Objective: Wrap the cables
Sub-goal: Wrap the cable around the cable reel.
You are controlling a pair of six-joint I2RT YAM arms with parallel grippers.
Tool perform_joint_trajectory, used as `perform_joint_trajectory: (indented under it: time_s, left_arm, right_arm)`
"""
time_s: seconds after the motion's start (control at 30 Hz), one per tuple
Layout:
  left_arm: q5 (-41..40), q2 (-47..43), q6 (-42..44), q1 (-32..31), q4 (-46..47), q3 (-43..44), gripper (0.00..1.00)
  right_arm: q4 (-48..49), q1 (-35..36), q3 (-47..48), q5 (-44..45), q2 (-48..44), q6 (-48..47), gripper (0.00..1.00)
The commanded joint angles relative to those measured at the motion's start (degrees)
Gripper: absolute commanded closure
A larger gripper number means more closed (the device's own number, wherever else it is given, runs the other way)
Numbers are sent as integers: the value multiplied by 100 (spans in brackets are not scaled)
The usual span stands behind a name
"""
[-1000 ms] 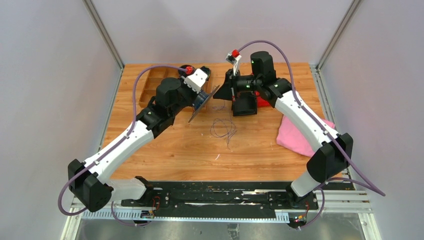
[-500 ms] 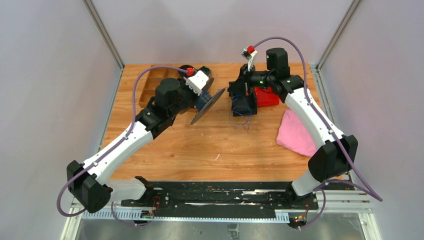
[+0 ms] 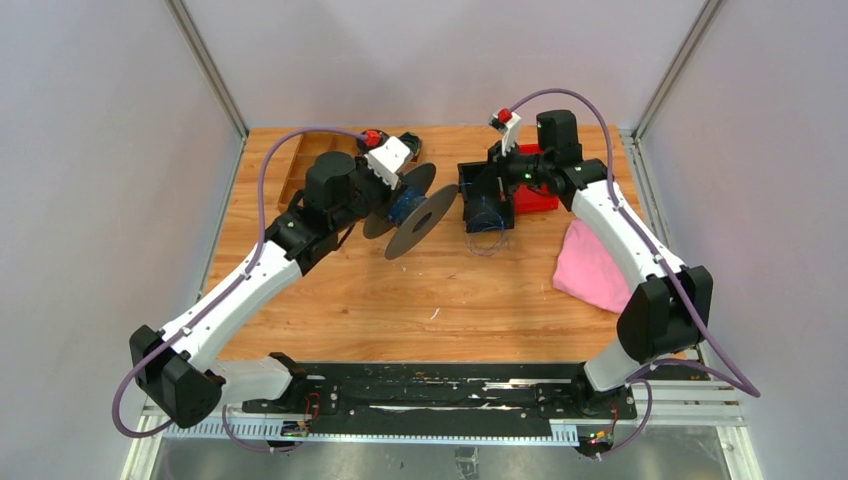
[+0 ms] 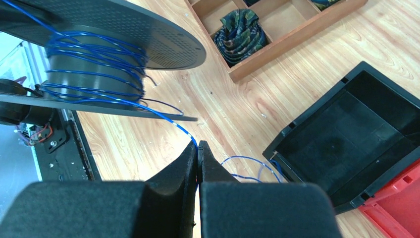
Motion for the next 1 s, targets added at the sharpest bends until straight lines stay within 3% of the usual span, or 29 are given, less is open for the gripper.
perform_joint_trajectory:
  time_s: [0.0,0.4,0.7,0.97]
  left_arm:
    - [344,-212,-462,159,79,490,100]
    - [1388,-136,-1446,678,238,659,100]
    - [1804,-87,-2088,956,459,701,100]
    - [2023,-39,-2495,1222,587,793,100]
  right_arm:
    - [138,-216,-238,489,136,-361,99]
    - [734,-220,-748,110,585,-524,99]
    - [1133,-207,-1024,-847,882,-272,97]
    - [974,-211,-1219,-314,791,-558,98]
